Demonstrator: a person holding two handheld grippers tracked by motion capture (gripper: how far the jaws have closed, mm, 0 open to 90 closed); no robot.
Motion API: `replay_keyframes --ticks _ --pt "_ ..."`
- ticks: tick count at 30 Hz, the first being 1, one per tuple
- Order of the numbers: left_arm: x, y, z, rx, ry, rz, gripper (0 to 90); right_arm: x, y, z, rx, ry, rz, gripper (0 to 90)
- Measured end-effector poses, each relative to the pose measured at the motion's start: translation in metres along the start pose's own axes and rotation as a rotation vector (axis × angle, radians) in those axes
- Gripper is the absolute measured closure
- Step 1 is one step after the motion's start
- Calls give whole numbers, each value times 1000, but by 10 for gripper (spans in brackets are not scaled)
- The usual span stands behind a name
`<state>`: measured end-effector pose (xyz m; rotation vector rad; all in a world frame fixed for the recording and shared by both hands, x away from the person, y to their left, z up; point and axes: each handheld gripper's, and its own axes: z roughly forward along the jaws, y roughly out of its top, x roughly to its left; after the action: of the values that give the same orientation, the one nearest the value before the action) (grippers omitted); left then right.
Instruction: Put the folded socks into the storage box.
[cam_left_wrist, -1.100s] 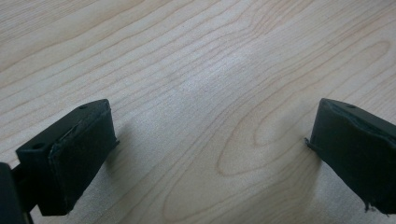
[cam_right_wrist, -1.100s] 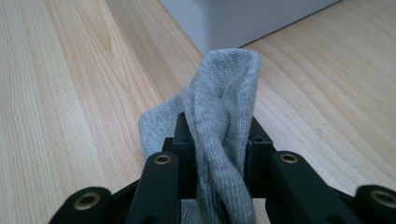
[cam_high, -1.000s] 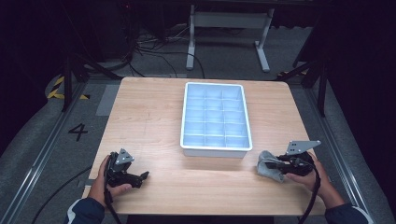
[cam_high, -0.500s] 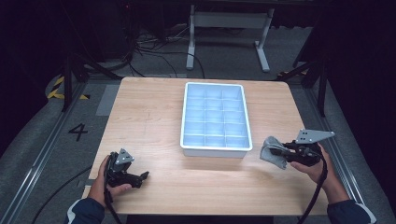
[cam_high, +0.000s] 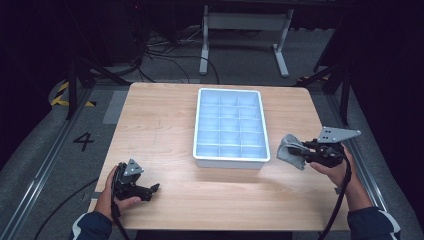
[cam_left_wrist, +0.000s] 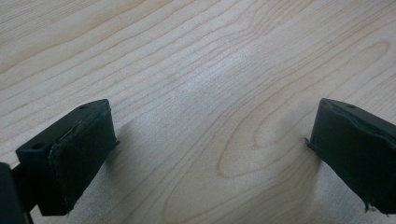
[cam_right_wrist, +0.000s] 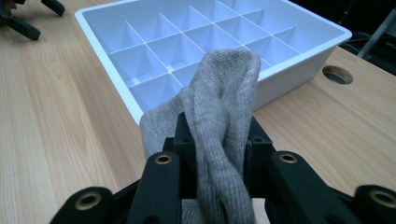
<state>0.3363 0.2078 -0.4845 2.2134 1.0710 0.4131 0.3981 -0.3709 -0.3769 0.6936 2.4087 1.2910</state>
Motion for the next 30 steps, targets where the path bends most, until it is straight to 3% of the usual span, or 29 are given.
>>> replay_keyframes --ticks 15,24,30 --pt "0 0 0 2 -5 2 4 1 15 5 -13 30 -43 730" --pt "0 0 0 0 -2 1 5 2 21 4 -18 17 -58 729" --pt "0 0 0 1 -2 2 5 4 29 8 7 12 -79 728"
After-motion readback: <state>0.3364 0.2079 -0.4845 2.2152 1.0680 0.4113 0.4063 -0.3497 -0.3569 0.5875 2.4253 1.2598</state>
